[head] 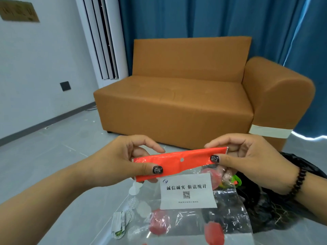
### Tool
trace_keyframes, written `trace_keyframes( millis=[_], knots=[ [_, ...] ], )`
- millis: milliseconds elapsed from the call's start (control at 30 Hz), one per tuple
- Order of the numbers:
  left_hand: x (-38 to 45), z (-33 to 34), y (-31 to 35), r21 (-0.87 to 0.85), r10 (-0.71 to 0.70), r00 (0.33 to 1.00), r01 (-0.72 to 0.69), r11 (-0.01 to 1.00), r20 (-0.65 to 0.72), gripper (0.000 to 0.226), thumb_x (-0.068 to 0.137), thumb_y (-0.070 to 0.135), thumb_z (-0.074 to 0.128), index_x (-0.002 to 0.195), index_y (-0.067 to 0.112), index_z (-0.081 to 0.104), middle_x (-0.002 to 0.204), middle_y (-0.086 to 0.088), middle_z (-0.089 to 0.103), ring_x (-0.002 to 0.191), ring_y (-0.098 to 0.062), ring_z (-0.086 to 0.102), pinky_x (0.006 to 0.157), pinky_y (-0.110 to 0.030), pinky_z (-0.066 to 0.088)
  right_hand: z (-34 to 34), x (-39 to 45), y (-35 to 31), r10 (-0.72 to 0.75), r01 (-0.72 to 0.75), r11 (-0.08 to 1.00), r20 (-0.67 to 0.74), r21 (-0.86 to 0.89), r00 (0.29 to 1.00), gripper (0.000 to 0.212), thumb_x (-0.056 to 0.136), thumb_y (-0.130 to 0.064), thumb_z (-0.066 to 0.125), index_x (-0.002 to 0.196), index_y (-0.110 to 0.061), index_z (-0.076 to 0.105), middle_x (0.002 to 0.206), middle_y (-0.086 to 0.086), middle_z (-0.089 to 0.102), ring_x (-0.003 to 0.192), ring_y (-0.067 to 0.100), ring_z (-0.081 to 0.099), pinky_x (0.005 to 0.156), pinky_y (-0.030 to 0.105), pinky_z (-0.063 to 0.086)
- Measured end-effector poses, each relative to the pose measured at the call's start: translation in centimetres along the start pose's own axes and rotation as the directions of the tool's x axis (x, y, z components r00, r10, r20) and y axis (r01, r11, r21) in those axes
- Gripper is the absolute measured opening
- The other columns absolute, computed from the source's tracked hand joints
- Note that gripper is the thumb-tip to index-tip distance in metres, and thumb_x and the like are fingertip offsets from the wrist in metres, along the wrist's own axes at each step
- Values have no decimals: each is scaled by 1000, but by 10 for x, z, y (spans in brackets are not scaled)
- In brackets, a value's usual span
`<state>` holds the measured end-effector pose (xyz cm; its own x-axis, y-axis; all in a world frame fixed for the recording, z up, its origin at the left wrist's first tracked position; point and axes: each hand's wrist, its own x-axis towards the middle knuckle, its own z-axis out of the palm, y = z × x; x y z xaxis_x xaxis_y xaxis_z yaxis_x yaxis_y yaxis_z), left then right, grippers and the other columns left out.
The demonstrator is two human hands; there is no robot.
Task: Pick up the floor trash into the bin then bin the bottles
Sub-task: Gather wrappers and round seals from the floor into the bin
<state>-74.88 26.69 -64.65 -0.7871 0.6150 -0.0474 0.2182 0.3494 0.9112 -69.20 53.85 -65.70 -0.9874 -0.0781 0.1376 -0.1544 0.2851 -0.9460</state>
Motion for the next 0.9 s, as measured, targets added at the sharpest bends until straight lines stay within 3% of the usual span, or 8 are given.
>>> trace_keyframes(
  millis=[167, 233, 300, 400, 533, 700, 833, 900],
  knots=[
    [0, -2, -2, -35, -27, 999, 26, 999, -31, 30, 76, 13, 68, 105, 13, 61, 89, -9, 75, 80, -27, 74, 64, -32, 59, 3, 8, 9, 1, 3, 998, -58, 62, 998, 26, 79, 10, 64, 80, -14, 76, 68, 15, 70, 55, 20, 64, 49, 20, 52],
    [1, -1, -2, -42, -25, 998, 22, 999, -59, 19, 86, 7, 61, 104, 14, 63, 86, -10, 73, 76, -25, 72, 65, -34, 61, 5, 10, 11, 21, -15, 994, -57, 104, 998, 24, 80, 11, 62, 78, -9, 75, 66, 17, 70, 53, 18, 64, 49, 21, 53],
    [2, -2, -5, -60, -29, 994, 23, 998, -103, 24, 92, -1, 54, 98, 18, 68, 82, -17, 64, 73, -25, 62, 64, -33, 60, 6, 12, 14, 46, -37, 989, -59, 142, 997, 24, 79, 13, 61, 77, -7, 75, 73, 19, 71, 55, 21, 64, 52, 23, 55],
    [4, 0, -9, -119, -66, 987, 49, 992, -145, 36, 94, -5, 48, 89, 21, 74, 85, -4, 72, 74, -19, 67, 68, -32, 57, 5, 13, 18, 62, -52, 988, -66, 147, 996, 30, 79, 15, 61, 76, -11, 77, 92, 14, 73, 67, 27, 62, 63, 32, 56],
    [9, 5, -12, -216, -115, 974, 72, 974, -195, 33, 94, -9, 44, 91, 7, 74, 71, -5, 73, 53, -7, 65, 49, -13, 48, 6, 12, 15, 27, -16, 988, -69, 151, 997, 35, 77, 22, 56, 72, -5, 76, 91, 5, 73, 65, 21, 63, 57, 22, 53],
    [14, 4, -13, -387, -143, 965, 47, 921, -221, 40, 90, -14, 43, 80, 3, 77, 98, -20, 73, 88, -31, 72, 74, -26, 60, 9, 11, 16, -106, 113, 991, -99, 70, 989, 36, 73, 28, 55, 72, -1, 76, 89, 5, 71, 72, 16, 68, 61, 16, 52],
    [14, 4, -12, -392, -84, 970, -13, 920, -229, 23, 69, 4, 58, 80, 2, 78, 100, -17, 73, 90, -31, 71, 73, -27, 60, 11, 9, 19, -143, 136, 988, -106, -77, 984, 18, 66, -7, 66, 71, -18, 79, 93, -5, 68, 90, 12, 65, 74, 23, 55],
    [14, 5, -12, -332, -62, 964, -28, 943, -258, 15, 65, 10, 81, 77, 2, 78, 100, -9, 75, 86, -25, 72, 70, -23, 59, 11, 9, 19, -128, 113, 985, -109, -129, 986, 16, 72, -7, 77, 74, -22, 79, 95, -7, 68, 93, 13, 65, 79, 26, 56]
  ],
)
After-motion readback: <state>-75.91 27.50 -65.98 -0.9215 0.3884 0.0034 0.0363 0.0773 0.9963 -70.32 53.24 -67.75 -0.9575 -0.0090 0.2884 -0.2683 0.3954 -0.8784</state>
